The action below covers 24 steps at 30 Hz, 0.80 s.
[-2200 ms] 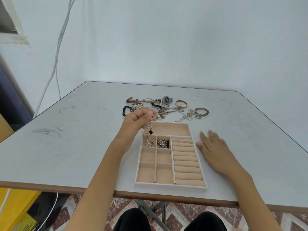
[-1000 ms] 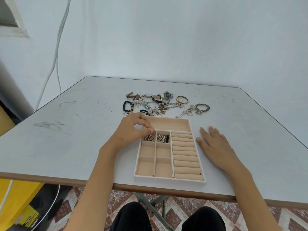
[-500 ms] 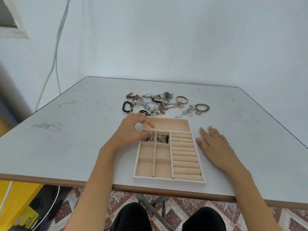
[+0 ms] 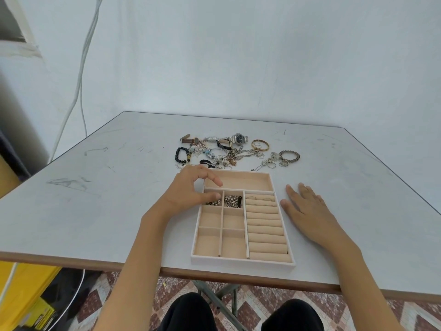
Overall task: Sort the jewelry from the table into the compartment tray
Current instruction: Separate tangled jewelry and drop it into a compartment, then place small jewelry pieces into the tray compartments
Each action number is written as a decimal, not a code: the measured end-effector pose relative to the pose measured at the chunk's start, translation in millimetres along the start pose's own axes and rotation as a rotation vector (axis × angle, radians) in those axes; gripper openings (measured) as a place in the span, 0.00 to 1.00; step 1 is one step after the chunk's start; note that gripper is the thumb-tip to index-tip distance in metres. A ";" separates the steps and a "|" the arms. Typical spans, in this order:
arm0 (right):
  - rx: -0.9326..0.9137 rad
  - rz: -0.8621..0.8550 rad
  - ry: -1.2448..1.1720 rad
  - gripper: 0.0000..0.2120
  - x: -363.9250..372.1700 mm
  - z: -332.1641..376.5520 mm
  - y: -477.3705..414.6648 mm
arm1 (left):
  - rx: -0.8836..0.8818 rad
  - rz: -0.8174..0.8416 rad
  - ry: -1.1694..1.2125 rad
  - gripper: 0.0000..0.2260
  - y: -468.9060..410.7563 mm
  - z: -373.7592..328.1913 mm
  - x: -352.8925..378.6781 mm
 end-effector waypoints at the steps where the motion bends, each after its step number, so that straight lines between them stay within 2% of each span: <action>1: 0.000 0.003 0.005 0.27 -0.4 0.6 -0.1 | -0.001 -0.001 0.001 0.11 -0.1 0.4 0.2; 8: 0.020 0.036 0.060 0.27 -4.7 5.8 0.2 | -0.003 -0.010 0.028 0.09 -1.5 4.3 1.7; 12: 0.049 0.089 0.129 0.26 -16.7 16.4 -0.5 | 0.005 -0.126 0.042 0.11 -4.0 7.5 -6.5; 16: 0.086 0.143 0.164 0.22 -31.4 19.5 -13.4 | -0.035 -0.180 -0.068 0.12 -5.0 11.4 -7.9; 20: 0.085 0.076 0.073 0.18 -48.5 28.3 -38.4 | -0.053 -0.176 -0.144 0.10 -7.0 15.3 -3.8; 24: -0.049 -0.062 -0.083 0.11 -55.7 66.1 -63.1 | -0.058 -0.189 -0.155 0.10 -9.8 16.7 -3.5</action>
Point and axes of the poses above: each hand's wrist, its own y-axis away from the middle knuckle, its own x-axis out of the palm, z = x × y, the point moved 10 cm from there along -y, towards the middle knuckle, and after that the axes turned 13 degrees about -y, right-handed, at the moved point
